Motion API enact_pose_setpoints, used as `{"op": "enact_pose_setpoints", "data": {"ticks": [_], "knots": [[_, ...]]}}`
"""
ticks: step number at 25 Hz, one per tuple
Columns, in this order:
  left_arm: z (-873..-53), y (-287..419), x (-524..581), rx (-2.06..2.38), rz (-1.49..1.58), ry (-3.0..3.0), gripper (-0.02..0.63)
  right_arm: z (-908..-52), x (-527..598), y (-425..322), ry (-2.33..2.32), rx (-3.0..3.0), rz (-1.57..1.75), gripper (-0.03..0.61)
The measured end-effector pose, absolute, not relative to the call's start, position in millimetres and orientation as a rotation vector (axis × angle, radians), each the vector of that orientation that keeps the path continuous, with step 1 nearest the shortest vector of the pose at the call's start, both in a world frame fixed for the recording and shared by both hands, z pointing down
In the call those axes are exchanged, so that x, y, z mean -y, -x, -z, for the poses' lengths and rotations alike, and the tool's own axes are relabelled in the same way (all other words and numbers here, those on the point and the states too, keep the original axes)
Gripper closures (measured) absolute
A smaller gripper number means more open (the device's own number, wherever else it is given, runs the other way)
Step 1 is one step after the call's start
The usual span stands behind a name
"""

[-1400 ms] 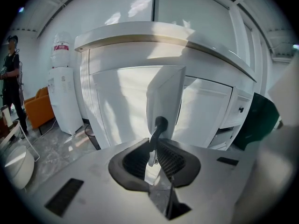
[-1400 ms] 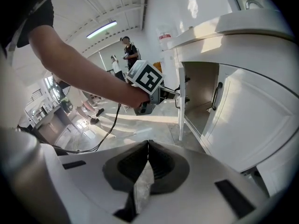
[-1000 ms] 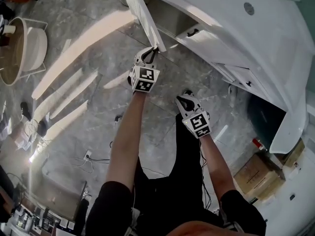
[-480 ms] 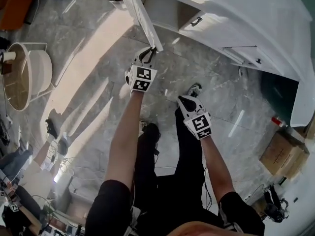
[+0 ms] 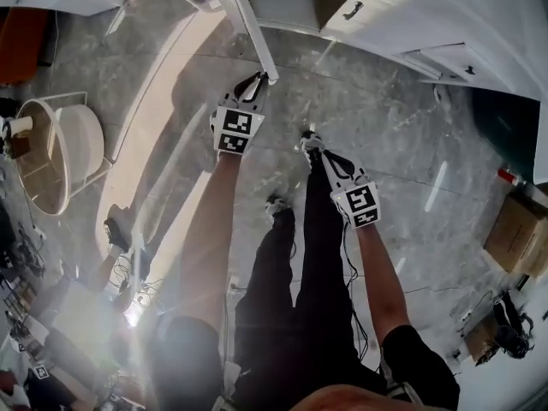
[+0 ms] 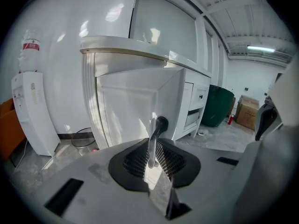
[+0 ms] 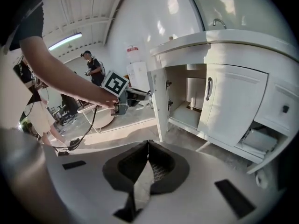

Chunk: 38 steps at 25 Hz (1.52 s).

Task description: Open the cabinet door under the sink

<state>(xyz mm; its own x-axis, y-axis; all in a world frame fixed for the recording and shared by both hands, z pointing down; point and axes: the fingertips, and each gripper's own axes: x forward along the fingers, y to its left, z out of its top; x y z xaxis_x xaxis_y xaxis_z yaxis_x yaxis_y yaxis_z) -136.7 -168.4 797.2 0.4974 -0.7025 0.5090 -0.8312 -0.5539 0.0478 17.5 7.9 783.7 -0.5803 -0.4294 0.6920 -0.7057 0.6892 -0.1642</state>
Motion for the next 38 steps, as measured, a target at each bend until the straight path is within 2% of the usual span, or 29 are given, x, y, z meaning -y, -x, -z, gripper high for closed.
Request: {"op": "enact_pose_setpoints", "data": {"ticks": [16,22,38], "knots": [[-794,158,162,1.019,-0.726,-2.633,0.566,-792,29,28,-0.880,2.287,-0.599,0.518],[-798,204,153,1.090,-0.788,-2.544,0.566,-773,42,38,-0.888,2.288,-0.604,0.518],[-804,265,159,1.215,-0.917,-2.345,0.571,-741,67,59,-0.829,2.326,-0.556,0.518]]}}
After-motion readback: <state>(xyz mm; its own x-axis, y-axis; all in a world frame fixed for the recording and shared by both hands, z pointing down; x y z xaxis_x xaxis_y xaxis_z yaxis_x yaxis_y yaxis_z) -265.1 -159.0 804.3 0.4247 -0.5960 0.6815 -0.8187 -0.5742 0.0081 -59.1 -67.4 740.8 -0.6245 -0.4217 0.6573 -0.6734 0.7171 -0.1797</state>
